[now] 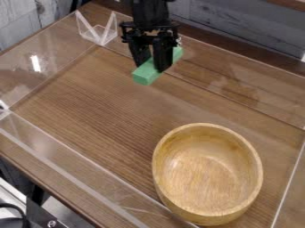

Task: Put the green block in the brown bowl

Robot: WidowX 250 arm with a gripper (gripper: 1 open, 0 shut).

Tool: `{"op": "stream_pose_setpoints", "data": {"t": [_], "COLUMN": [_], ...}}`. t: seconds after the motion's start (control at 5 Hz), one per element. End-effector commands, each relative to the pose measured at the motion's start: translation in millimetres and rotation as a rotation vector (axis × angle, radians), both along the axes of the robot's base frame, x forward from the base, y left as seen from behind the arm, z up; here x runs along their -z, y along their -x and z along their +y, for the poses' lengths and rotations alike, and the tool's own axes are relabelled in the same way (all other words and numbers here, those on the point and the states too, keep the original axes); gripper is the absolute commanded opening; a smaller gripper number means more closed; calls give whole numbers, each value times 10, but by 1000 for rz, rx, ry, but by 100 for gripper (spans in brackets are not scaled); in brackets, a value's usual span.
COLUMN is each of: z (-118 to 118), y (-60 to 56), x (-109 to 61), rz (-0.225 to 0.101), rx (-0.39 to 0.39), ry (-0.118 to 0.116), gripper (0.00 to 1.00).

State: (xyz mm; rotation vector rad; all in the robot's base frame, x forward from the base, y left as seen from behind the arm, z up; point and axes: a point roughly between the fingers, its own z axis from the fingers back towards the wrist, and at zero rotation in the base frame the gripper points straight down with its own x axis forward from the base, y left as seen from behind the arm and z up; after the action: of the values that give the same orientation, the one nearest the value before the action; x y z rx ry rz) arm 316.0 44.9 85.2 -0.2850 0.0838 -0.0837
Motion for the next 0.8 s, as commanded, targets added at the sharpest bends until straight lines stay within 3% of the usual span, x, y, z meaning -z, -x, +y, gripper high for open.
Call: {"op": "stream_pose_setpoints", "data": {"t": [0.0,0.6], "z": [4,37], "y": [-60,-81], "x": [-97,58], "rz": [-59,-65], "rx": [18,23], "ry": [-18,-23], "gripper": [0,0]}}
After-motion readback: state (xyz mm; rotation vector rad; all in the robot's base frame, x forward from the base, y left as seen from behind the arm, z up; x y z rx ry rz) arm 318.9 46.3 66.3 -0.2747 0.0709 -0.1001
